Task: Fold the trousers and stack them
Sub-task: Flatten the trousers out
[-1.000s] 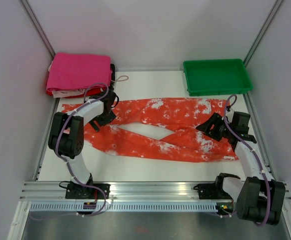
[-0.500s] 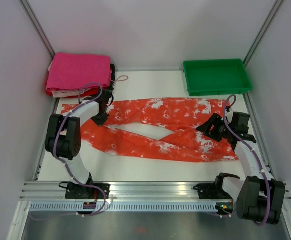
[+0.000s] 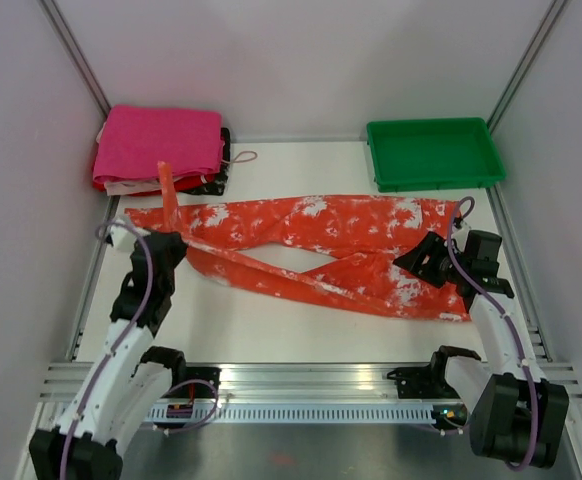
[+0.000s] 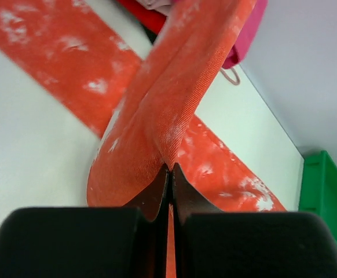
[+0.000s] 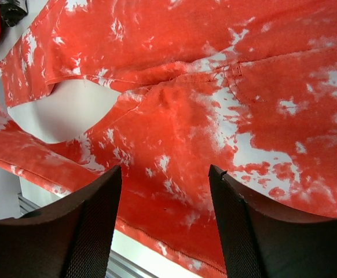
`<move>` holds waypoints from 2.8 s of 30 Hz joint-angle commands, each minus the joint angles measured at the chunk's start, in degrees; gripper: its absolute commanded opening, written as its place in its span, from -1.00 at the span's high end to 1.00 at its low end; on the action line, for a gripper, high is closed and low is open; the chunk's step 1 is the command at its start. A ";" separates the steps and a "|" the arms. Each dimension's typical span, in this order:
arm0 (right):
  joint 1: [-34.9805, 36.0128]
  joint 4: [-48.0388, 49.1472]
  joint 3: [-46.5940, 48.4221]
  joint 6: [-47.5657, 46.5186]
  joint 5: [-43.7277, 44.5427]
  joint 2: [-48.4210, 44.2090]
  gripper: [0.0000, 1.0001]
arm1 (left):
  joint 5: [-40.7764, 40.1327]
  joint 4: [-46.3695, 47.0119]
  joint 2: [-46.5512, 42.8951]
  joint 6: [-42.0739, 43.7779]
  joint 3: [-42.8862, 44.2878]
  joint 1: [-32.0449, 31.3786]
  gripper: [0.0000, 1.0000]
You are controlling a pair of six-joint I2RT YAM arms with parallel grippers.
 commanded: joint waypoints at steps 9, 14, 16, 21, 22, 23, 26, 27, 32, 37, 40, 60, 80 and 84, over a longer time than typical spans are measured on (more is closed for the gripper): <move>0.44 -2.00 -3.44 0.63 -1.16 -6.49 -0.36 | -14.47 -25.79 -37.80 -26.84 -18.82 0.46 0.94; 0.35 -4.55 -4.23 0.63 -1.95 -8.59 -0.36 | -11.49 -38.55 -44.22 -33.10 -16.89 0.37 0.64; 0.35 -4.81 -4.40 1.24 -2.39 -9.21 -0.36 | -11.04 -41.37 -43.97 -33.72 -13.83 0.38 0.37; 0.35 -3.85 -4.67 2.83 -3.44 -10.18 -0.36 | -10.16 -47.26 -43.71 -32.49 -4.69 0.37 -0.96; 0.35 -2.54 -4.84 3.09 -4.14 -10.18 -0.36 | -10.16 -47.79 -43.53 -29.88 -1.10 0.37 -0.97; 0.44 -1.66 -4.93 3.70 -6.50 -10.01 -0.36 | -10.60 -48.14 -43.27 -28.81 0.85 0.37 -0.97; 1.05 -0.06 -4.06 3.36 -9.07 -9.13 -0.32 | -11.66 -50.61 -38.89 -23.63 8.15 0.37 -0.96; 1.49 -0.07 -2.66 3.10 -9.24 -8.86 -0.30 | -11.48 -50.61 -37.05 -19.79 11.47 0.37 -0.93; 8.93 0.81 1.39 4.14 -4.86 -6.67 -0.25 | 2.47 -39.63 -15.49 -0.96 14.92 0.37 -0.86; 17.21 2.13 2.89 6.25 -0.11 -2.80 -0.25 | -4.73 -44.18 10.57 9.24 24.05 0.46 -0.99; 18.01 3.36 1.40 7.40 0.77 -3.41 -0.27 | -17.00 -44.29 20.61 15.30 29.07 0.64 -0.99; 18.01 10.13 0.34 8.10 0.95 4.67 -0.32 | 23.14 -15.81 33.54 38.44 22.31 17.69 -0.99; 18.01 5.39 -1.85 6.26 2.27 -1.12 -0.31 | 18.96 3.60 -5.81 28.07 7.92 27.18 0.95; 18.01 5.30 -3.17 6.52 2.62 -2.71 -0.31 | 9.46 1.70 -12.76 21.58 0.09 27.18 0.95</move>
